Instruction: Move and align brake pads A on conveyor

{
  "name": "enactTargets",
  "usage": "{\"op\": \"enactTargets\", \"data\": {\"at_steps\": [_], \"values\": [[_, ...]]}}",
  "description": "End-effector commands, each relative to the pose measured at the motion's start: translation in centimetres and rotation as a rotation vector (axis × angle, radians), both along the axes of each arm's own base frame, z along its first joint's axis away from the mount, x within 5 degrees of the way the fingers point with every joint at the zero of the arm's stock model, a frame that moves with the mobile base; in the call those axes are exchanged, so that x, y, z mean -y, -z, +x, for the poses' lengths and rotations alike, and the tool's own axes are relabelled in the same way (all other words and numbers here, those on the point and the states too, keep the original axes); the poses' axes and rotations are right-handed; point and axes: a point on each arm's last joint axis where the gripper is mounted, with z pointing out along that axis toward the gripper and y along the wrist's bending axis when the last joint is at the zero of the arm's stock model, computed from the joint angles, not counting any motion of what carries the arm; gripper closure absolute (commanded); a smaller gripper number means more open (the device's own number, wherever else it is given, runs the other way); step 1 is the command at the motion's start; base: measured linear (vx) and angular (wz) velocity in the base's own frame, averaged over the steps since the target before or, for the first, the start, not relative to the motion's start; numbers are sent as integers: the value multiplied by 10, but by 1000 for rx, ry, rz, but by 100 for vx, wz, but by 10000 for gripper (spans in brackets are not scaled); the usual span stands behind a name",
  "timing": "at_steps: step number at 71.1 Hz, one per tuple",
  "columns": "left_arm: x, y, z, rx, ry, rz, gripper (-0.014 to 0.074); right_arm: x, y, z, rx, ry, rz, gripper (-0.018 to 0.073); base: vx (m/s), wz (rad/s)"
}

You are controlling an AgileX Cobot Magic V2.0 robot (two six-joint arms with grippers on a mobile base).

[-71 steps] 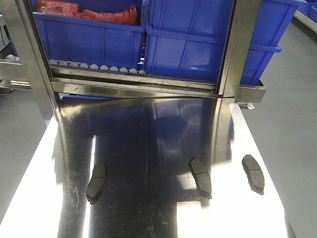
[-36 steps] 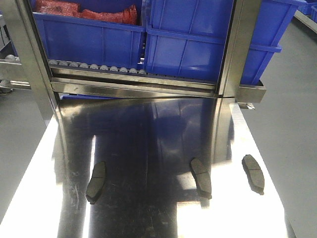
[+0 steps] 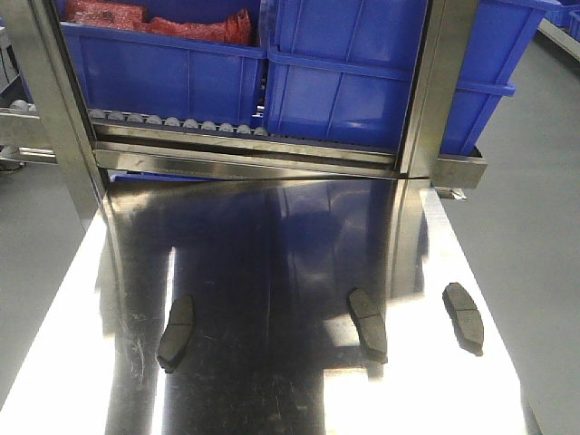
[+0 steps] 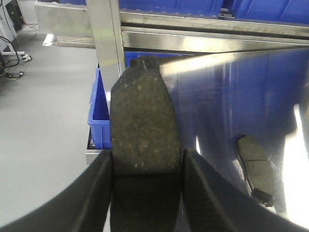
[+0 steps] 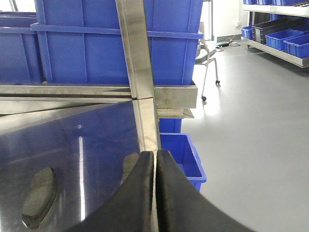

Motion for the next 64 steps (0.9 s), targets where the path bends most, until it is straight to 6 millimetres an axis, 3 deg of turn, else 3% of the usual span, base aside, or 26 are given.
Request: {"op": "enactTargets", "data": {"at_steps": [1,12,20,32,41,46,57,64], "values": [[0,-18,3,126,2,-2,499,0,-4,0,77,-2,-8,564,0,0],[0,-18,3,126,2,-2,499,0,-5,0,86,-2,5,564,0,0],[0,-18,3,126,2,-2,499,0,-16,-1,144,-3,-8,564,0,0],[0,-18,3,126,2,-2,499,1,-66,1,78,7,-42,564,0,0],[0,-18,3,126,2,-2,499,3,-108,12,-35,22,-80,564,0,0],[0,-18,3,126,2,-2,499,5,-120,21,-113,28,-118,564,0,0],[0,-18,3,126,2,-2,499,7,-126,42,-260,28,-143,559,0,0],[0,-18,3,126,2,-2,499,7,-124,47,-286,26,-143,503,0,0]]}}
